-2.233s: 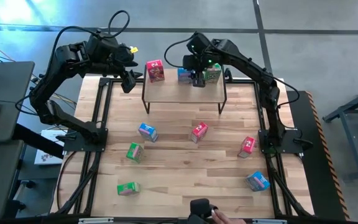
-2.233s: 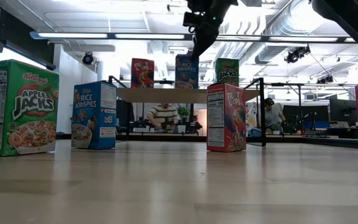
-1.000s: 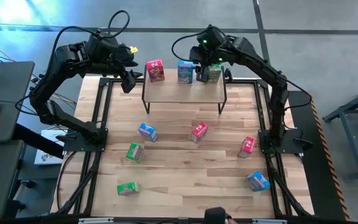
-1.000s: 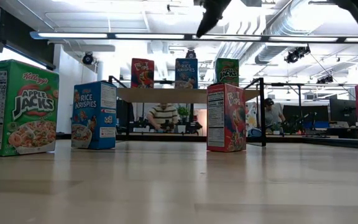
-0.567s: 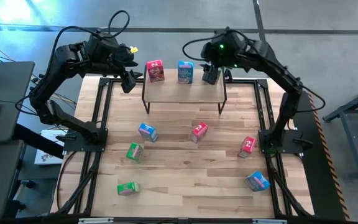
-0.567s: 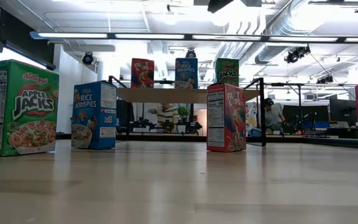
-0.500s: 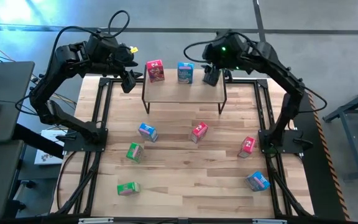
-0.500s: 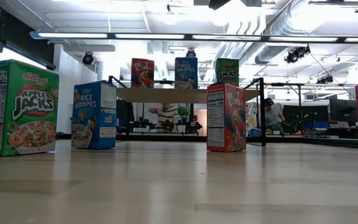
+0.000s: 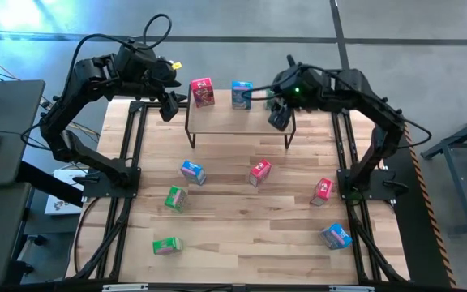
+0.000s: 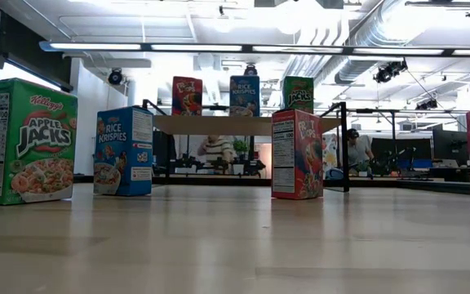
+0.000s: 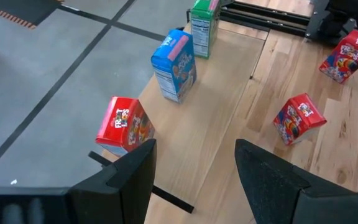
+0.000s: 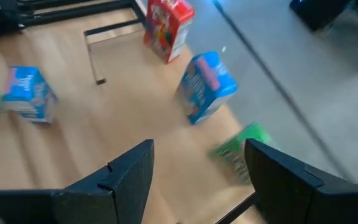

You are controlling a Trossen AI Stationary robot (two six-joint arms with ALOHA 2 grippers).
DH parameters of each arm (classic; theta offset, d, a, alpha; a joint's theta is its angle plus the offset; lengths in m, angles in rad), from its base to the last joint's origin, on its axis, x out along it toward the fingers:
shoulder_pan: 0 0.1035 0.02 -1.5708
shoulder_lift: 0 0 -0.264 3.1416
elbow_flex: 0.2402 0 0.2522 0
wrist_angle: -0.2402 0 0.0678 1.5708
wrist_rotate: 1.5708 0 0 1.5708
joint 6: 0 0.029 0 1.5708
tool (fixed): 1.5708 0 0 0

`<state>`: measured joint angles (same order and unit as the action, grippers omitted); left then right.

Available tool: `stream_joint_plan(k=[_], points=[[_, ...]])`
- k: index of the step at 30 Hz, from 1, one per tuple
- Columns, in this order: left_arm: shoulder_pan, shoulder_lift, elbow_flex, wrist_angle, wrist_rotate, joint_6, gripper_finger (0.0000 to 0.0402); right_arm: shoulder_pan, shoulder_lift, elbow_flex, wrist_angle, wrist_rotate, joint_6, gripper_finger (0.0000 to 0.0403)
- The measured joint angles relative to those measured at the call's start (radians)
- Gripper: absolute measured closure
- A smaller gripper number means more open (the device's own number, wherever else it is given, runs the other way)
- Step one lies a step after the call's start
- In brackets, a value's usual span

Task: Stack cereal on shelf
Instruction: Put the top green cereal box on the shelf aligned with the other green cereal box

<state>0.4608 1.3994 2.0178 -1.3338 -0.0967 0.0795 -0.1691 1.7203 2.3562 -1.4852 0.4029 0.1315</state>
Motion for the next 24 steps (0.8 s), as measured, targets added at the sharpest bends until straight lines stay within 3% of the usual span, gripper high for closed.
stream_joint_plan(k=[13, 24], points=[[-0.034, 0.0, 0.0, -0.007, 0.0, 0.0, 0.0192, 0.103, 0.0, -0.008, -0.086, -0.329, 0.534, 0.0159], [-0.061, -0.001, 0.0, -0.007, 0.001, 0.001, 0.0192, 0.306, 0.001, -0.008, -0.086, -0.249, 0.831, 0.0159]])
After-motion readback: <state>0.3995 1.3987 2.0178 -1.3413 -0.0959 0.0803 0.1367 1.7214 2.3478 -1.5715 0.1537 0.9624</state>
